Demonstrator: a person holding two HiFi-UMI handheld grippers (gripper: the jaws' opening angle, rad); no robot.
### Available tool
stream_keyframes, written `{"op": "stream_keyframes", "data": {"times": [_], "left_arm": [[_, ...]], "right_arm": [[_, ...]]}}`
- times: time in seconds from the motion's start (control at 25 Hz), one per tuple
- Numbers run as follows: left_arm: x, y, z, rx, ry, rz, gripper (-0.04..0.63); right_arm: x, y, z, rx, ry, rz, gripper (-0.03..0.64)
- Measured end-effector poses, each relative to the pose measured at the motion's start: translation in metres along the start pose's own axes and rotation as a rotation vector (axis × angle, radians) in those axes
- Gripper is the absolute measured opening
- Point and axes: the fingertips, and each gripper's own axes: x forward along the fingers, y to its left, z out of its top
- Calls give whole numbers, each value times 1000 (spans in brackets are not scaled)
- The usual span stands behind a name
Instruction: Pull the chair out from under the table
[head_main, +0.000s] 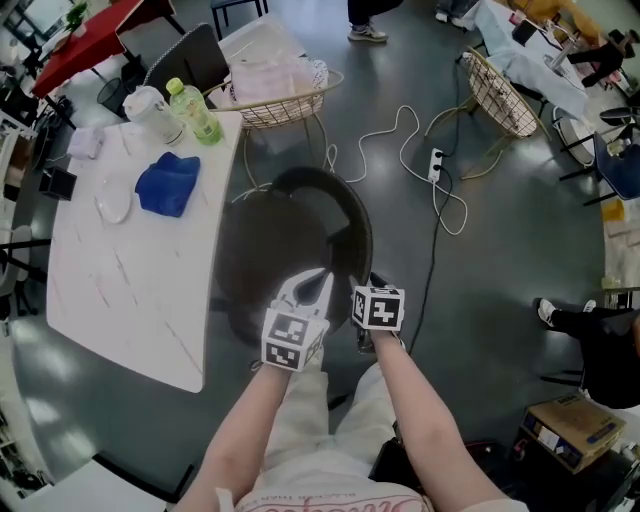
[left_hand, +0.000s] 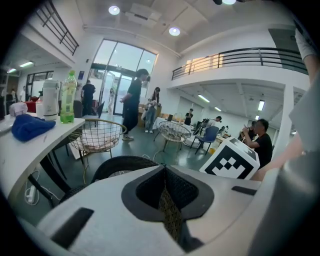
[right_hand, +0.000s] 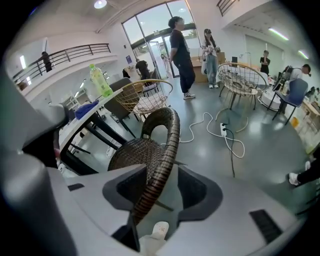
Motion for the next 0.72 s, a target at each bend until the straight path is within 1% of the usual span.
{"op": "stream_keyframes", "data": {"times": [0.08, 0.24, 0.36, 0.52, 0.72], "left_arm": [[3, 8, -8, -17, 26, 16, 5], [9, 15, -18, -10, 77, 21, 5], [8, 17, -17, -28, 80, 25, 5], [9, 12, -16, -46, 82, 36, 5], [14, 3, -11, -47, 77, 42, 5]], "right_arm": [[13, 1, -2, 0, 34, -8, 173], [26, 5, -9, 7, 106, -46, 123], [28, 5, -10, 46, 128, -55, 101], [26, 4, -12, 91, 149, -46, 86], [26, 4, -11, 96, 162, -25, 83]]}}
